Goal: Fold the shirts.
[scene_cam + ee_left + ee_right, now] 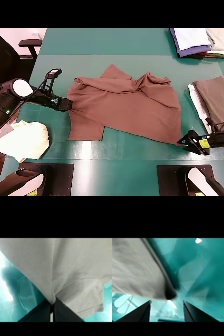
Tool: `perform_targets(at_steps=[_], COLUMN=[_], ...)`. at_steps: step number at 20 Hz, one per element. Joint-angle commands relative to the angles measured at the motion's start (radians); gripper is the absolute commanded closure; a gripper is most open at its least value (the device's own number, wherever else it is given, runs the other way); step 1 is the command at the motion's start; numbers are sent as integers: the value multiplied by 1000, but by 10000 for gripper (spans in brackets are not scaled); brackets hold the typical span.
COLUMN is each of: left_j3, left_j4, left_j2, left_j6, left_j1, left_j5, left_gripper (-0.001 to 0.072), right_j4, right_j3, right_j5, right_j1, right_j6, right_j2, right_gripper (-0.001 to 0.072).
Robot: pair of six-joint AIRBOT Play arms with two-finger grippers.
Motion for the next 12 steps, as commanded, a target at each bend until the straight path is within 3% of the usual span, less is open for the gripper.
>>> perform_targets(at_steps=[1, 3, 6, 7, 8, 12], left_j3=[0, 0, 0, 0, 3, 85], left_j4=[-4, -4, -4, -4, -4, 32], left_j2=[3, 3, 3, 4, 7, 127], left_j6=[-1, -1, -1, -2, -6, -57], left_j1=[0, 0, 0, 0, 0, 0], left_j5=[0, -2, -3, -4, -8, 1], left_gripper=[681, 682, 682, 682, 682, 682], right_j4=[57, 59, 59, 58, 56, 58], right_j3=[26, 67, 120, 140, 162, 340], right_j5=[-80, -100, -101, -105, -109, -106], right_j1=[99, 155, 239, 275, 309, 396], right_j6=[26, 46, 52, 50, 49, 49], right_j2=[-63, -104, -161, -172, -173, -74], right_gripper=[266, 286, 535, 648, 689, 689])
